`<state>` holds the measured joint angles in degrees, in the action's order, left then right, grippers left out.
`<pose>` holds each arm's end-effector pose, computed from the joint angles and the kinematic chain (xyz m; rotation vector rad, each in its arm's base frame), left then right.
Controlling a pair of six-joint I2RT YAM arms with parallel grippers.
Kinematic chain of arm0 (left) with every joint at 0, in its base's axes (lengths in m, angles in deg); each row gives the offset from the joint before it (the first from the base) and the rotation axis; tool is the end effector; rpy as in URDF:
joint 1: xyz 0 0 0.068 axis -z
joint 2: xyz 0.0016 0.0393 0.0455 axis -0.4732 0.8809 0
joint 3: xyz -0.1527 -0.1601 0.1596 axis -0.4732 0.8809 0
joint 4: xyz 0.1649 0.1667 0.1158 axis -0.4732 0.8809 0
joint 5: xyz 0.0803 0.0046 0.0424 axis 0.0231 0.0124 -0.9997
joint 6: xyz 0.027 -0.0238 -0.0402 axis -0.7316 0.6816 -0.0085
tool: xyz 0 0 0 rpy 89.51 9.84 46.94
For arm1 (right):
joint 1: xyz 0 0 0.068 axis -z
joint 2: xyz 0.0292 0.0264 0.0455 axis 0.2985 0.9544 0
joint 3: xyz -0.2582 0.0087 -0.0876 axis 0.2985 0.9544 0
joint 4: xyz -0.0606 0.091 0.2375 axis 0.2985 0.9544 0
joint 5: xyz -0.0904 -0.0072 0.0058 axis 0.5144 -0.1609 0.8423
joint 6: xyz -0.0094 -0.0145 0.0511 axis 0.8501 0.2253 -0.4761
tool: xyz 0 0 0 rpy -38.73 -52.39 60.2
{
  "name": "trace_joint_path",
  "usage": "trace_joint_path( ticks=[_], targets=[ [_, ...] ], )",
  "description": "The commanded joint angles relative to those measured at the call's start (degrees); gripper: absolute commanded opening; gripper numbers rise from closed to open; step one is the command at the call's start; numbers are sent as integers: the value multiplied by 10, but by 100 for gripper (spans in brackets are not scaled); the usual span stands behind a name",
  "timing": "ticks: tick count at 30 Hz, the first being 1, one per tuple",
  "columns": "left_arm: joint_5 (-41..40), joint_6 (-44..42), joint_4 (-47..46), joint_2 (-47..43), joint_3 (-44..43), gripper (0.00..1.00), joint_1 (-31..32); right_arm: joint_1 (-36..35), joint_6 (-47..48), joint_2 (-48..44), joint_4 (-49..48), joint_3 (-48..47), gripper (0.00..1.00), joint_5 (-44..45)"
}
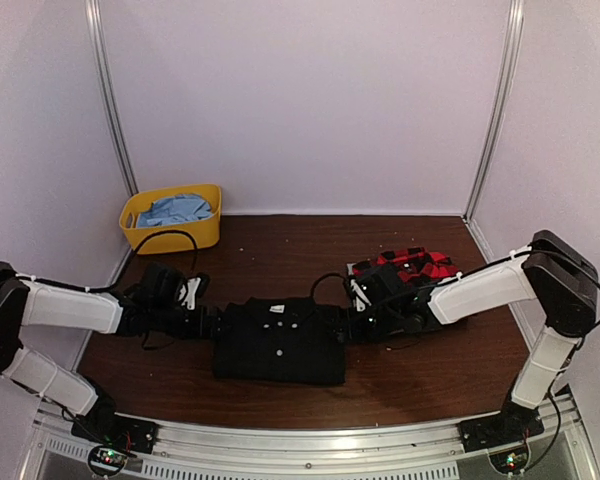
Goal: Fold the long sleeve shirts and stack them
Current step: Pick up the square-folded shirt from the center of the board.
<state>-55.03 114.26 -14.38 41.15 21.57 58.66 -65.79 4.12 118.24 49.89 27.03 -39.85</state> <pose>0.2074 -0.1333 0.1469 0.0294 2.5309 -0.8455 0.2193 0.2584 0.1469 -0.3335 2.5826 0.8869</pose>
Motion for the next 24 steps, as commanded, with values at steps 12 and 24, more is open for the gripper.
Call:
trace_joint_path(
  ticks=[12,24],
  targets=[
    [121,19,-129,90,40,62,-16,-17,-86,35,-139,69,67,-79],
    [181,65,-258,116,69,21,-16,-18,-102,87,-274,71,42,-135]
  ],
)
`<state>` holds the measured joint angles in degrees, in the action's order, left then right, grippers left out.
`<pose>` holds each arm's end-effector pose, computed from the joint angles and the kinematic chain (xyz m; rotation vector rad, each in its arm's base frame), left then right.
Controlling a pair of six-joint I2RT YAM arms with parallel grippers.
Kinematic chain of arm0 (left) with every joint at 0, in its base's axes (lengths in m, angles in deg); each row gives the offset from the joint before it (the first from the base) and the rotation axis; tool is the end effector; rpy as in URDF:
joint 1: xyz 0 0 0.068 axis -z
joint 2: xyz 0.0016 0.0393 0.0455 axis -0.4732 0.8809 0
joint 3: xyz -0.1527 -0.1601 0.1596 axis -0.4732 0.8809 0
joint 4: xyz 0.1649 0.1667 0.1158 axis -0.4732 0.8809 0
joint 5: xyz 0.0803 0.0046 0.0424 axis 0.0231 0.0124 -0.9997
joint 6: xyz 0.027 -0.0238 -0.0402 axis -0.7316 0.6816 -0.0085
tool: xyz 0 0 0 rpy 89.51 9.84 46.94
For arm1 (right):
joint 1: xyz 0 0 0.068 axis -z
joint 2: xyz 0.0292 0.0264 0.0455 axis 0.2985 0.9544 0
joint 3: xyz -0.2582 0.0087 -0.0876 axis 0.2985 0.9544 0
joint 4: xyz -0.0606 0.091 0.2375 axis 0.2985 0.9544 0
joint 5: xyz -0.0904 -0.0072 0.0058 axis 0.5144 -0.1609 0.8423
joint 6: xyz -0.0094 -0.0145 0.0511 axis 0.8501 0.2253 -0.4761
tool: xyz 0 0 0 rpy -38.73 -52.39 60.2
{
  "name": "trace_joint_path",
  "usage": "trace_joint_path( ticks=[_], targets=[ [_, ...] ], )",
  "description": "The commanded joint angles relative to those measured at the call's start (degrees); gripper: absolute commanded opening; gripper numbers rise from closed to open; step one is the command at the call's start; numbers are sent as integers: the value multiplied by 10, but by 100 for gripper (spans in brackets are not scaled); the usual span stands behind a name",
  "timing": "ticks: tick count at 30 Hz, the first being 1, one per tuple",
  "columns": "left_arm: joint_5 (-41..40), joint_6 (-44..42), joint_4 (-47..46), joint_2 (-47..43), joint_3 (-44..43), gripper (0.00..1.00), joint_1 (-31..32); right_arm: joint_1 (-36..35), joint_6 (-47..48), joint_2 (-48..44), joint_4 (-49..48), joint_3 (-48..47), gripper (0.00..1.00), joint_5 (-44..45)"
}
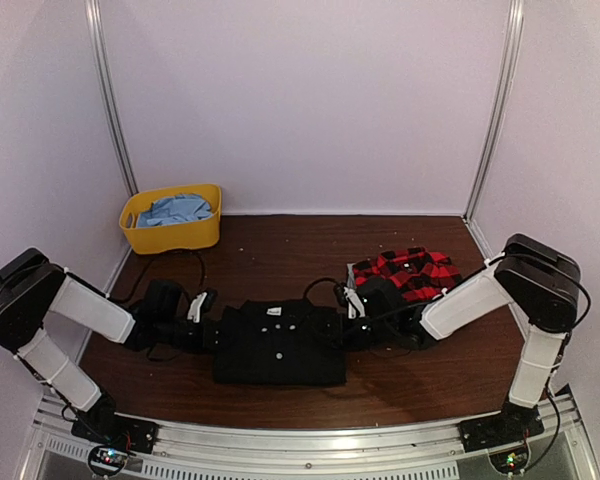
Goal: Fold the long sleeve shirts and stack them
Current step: Pick up the square-folded shirt from the center of the board, then place the square-folded shirt on the square-folded shirt.
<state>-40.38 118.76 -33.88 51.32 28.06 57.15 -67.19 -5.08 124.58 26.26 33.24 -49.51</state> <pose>0.2043 -0.1337 0.1057 0.0495 2.5350 -1.1776 0.2115 0.2708 0.1164 -0.2893 2.4954 1.2568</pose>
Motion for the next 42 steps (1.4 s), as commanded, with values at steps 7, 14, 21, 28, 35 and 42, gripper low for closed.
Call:
trace_joint_path(
  ticks=[7,14,21,28,35,42],
  targets=[
    [60,43,-111,12,-2,0,-1,12,-16,15,-72,11,3,-74],
    [51,57,-70,-48,-43,0,5,47,43,-94,55,-1,0,-53],
    [27,43,-6,-25,-173,0,45,135,121,-209,235,-47,0,-30],
    [7,21,44,124,-386,0,112,278,235,-273,441,-112,0,-9],
    [14,8,83,308,-617,0,168,413,308,-263,533,-172,0,51],
    [13,0,126,439,-771,0,200,505,351,-225,540,-196,0,52]
  ],
)
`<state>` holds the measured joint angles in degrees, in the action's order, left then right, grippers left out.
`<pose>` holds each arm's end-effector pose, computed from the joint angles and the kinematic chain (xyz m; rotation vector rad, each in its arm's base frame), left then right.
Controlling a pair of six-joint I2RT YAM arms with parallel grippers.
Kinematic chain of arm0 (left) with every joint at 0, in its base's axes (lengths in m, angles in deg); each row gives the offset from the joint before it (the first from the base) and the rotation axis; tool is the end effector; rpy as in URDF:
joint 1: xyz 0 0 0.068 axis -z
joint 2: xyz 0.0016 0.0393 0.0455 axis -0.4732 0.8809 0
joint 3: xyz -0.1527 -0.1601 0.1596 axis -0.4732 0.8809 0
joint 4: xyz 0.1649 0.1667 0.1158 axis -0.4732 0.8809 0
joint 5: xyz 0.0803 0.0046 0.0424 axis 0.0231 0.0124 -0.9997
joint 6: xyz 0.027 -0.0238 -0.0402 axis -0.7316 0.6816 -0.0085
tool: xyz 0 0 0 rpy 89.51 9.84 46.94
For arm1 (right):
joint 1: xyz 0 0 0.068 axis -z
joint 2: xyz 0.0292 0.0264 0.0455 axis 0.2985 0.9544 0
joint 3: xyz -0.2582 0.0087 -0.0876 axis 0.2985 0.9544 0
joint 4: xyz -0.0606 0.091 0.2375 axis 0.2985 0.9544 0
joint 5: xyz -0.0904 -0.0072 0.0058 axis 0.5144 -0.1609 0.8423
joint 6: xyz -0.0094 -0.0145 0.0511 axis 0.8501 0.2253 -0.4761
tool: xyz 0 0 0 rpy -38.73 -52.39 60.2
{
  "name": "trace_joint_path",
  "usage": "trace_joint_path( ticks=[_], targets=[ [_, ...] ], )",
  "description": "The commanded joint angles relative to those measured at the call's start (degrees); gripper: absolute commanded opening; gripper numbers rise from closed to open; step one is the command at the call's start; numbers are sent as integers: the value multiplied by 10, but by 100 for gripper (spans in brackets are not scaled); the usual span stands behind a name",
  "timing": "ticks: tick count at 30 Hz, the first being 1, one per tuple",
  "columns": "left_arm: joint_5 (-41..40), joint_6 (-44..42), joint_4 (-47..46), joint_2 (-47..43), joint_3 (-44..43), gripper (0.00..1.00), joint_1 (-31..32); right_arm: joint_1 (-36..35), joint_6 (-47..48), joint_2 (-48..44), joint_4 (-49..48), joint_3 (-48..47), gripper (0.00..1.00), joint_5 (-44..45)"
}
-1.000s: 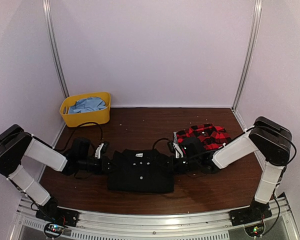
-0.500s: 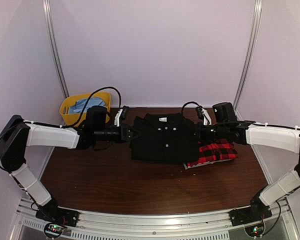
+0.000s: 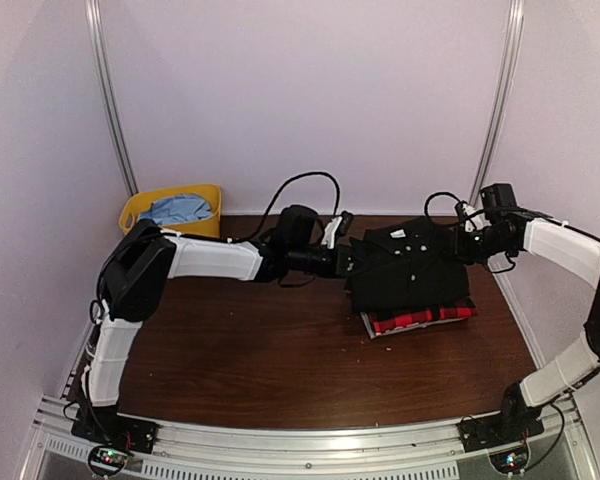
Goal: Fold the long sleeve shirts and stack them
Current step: Place the square-folded shirt on the square-folded shirt.
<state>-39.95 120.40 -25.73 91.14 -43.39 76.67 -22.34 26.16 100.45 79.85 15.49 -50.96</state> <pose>0.3299 -0.3998 0.1959 0.5498 2.1471 -1.4981 0.2982 0.0400 0.2670 0.0522 2.4291 0.6541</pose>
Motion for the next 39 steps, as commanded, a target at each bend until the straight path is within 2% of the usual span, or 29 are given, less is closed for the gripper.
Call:
trace_joint_path(
  ticks=[1,6,14,30,39],
  targets=[
    [11,-15,49,60,-73,0,8,70,42,23,3,-18,0,62],
    [23,-2,59,115,-133,0,15,100,60,62,-1,-18,0,45],
    [29,18,42,137,-128,0,21,104,66,125,-21,-32,0,38],
    [39,37,47,56,-125,0,40,109,84,132,37,-104,0,41],
    [38,40,45,43,-105,0,49,113,101,151,64,-123,0,56]
  ],
)
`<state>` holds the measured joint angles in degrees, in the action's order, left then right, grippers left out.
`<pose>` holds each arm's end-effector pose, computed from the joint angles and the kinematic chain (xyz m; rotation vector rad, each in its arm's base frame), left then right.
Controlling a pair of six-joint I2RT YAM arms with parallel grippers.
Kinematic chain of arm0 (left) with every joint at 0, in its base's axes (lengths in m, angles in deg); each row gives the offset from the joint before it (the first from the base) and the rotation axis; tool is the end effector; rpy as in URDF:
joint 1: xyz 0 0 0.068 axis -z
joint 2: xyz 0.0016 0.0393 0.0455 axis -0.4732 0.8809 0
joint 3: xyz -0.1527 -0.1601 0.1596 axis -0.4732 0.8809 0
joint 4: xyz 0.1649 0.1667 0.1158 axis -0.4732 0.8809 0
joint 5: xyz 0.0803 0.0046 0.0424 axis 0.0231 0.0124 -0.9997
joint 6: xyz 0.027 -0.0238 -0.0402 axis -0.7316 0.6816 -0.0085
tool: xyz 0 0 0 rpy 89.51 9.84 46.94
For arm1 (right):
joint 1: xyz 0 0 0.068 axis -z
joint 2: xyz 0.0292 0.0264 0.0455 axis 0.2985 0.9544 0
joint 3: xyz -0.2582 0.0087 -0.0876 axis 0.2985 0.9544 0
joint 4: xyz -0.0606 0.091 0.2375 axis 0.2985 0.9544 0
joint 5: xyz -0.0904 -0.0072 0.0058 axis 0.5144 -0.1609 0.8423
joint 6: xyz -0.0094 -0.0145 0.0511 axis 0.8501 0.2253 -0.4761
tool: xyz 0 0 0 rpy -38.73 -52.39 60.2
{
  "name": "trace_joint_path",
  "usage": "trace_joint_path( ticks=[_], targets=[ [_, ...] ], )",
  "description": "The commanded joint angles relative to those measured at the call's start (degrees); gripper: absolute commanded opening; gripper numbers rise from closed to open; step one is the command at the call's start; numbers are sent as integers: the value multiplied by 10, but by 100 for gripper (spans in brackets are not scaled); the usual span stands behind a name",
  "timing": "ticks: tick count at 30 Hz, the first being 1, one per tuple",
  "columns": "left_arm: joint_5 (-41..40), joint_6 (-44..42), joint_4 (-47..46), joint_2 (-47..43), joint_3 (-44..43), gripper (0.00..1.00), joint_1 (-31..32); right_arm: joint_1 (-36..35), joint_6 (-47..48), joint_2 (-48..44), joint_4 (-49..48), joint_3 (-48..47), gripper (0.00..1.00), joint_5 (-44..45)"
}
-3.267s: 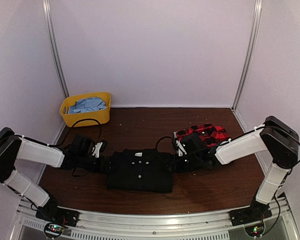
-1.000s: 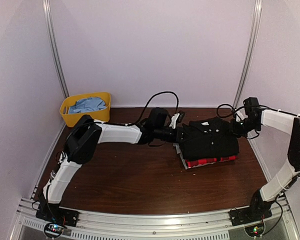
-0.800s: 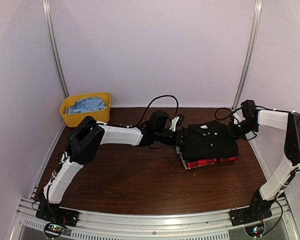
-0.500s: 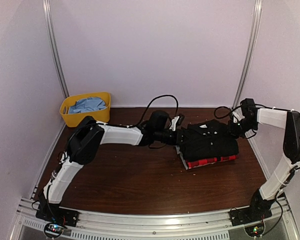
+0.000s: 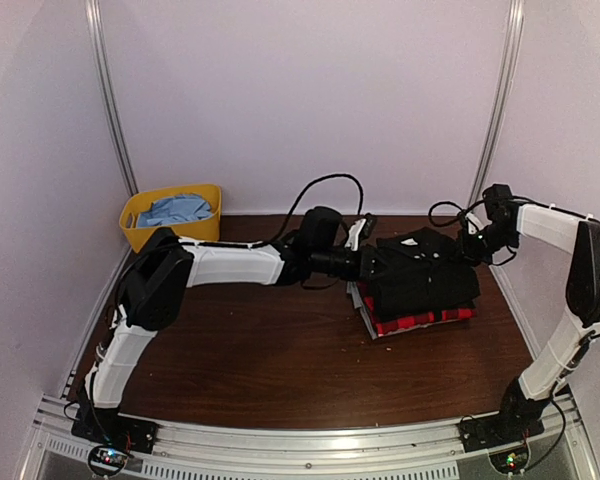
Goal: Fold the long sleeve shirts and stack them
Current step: Place the square-folded shirt on the square-folded shirt.
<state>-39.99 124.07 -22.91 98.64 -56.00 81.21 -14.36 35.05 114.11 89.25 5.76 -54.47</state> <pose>0.3176 -0.4518 0.1980 0.5838 2.1419 -1.5888 0.3404 -0.0019 0.2388 0.0818 2.6015 0.6366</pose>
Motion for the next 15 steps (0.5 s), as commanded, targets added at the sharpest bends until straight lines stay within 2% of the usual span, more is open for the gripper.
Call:
trace_joint_path(
  ticks=[1,15],
  targets=[
    [37,4,16,-31,26,0,3,33,13,16,-29,-26,0,94],
    [28,10,-8,-25,78,0,4,42,11,38,-34,-31,1,117]
  ],
)
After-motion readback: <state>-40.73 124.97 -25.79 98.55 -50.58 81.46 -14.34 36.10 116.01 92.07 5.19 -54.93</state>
